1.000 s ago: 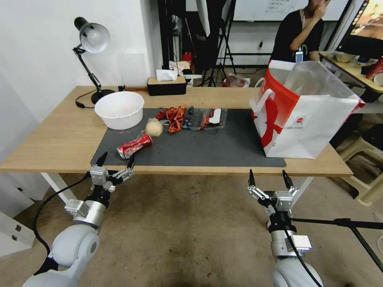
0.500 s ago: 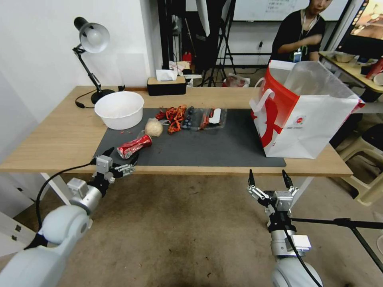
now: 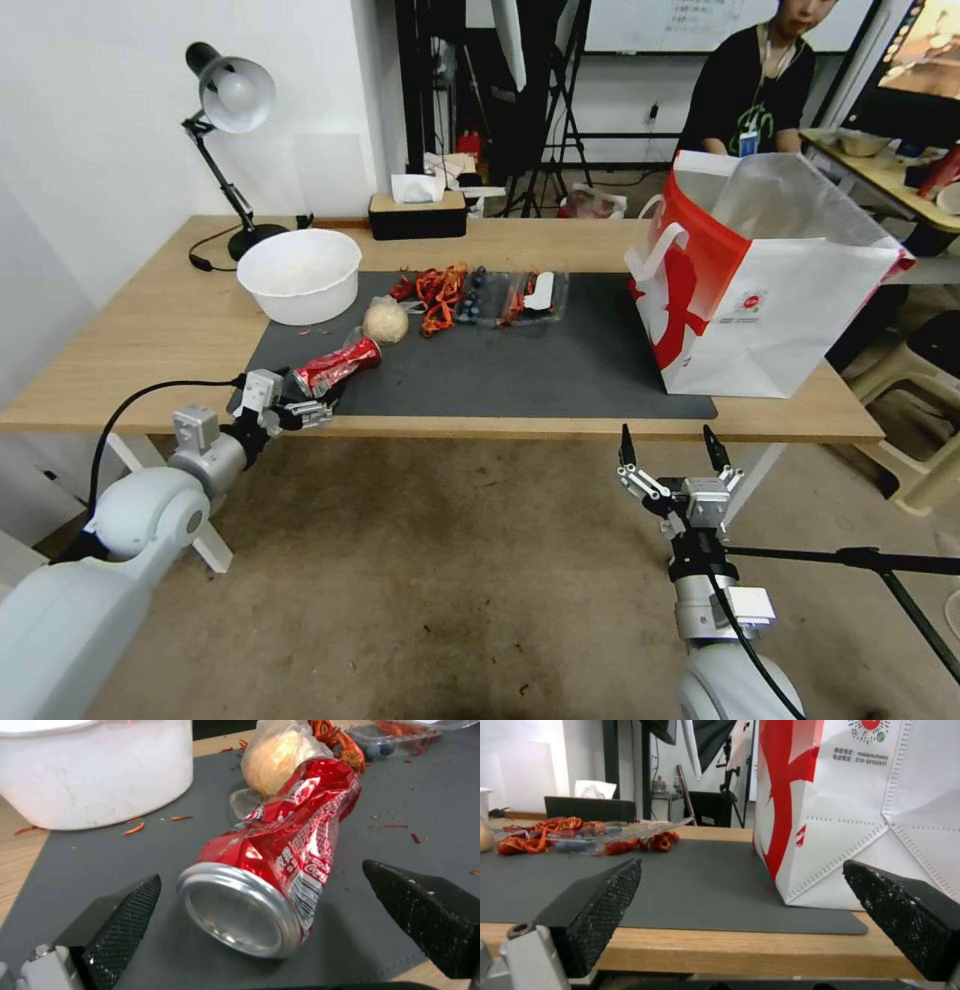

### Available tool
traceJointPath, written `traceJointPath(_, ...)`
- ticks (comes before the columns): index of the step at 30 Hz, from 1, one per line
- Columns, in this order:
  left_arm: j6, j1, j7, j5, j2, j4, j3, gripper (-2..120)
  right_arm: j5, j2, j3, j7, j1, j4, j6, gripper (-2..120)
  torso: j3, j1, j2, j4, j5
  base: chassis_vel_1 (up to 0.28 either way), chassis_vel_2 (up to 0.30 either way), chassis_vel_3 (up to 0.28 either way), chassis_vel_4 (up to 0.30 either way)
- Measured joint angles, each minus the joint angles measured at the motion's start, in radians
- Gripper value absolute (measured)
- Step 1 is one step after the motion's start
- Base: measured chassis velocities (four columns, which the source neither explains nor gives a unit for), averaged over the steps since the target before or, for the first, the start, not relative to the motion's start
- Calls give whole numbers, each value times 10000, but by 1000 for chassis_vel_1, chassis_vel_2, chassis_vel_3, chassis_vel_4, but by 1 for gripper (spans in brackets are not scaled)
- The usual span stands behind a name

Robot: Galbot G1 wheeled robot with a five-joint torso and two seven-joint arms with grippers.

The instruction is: Pick up the trash from the table and place it into the takeout bag.

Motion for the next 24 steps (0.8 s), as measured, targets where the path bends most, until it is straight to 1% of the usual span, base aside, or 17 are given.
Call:
traceJointPath(2,-1,-31,35,-22,14,25,21,97,-5,5,0,0,0,-5,2,100,0,0,0,0,1,0,0,0,0)
traceJointPath(4,-44,-151,221,-103,78,166,97,93,-35,25,-1,0,-3,-23,16,100,-1,0,0,0,1,0,0,0,0)
traceJointPath(5,-44,-151,221,-103,78,166,97,93,-35,25,-1,0,-3,-23,16,100,-1,0,0,0,1,0,0,0,0)
traceJointPath(6,-66,-173,273,-118,95,198,109,91,-38,30,0,0,-4,-24,18,100,0,0,0,1,1,0,0,0,0)
traceJointPath(8,-153,-206,522,-161,167,287,122,80,-59,37,-1,0,-9,-36,24,100,0,0,0,0,0,0,0,0,0)
traceJointPath(9,-153,-206,522,-161,167,287,122,80,-59,37,-1,0,-9,-36,24,100,0,0,0,0,0,0,0,0,0)
traceJointPath(12,-275,-234,797,-193,232,414,139,65,-88,41,-9,0,-16,-42,32,100,0,0,0,1,1,0,0,0,0)
traceJointPath(13,-275,-234,797,-193,232,414,139,65,-88,41,-9,0,-16,-42,32,100,0,0,0,1,1,0,0,0,0)
traceJointPath(16,-394,-260,1111,-235,269,524,128,55,-110,43,-17,0,-33,-42,37,100,0,0,0,1,1,0,0,0,0)
traceJointPath(18,-432,-261,1220,-248,288,558,118,53,-114,41,-18,0,-41,-42,39,100,0,-1,0,1,1,0,0,0,0)
traceJointPath(22,-537,-248,1462,-250,309,598,79,53,-121,41,-18,1,-65,-39,44,100,-1,-1,0,0,0,0,0,0,0)
traceJointPath(24,-738,-198,1718,-247,312,603,23,53,-131,42,-18,4,-93,-29,55,100,0,0,0,1,0,0,0,0,0)
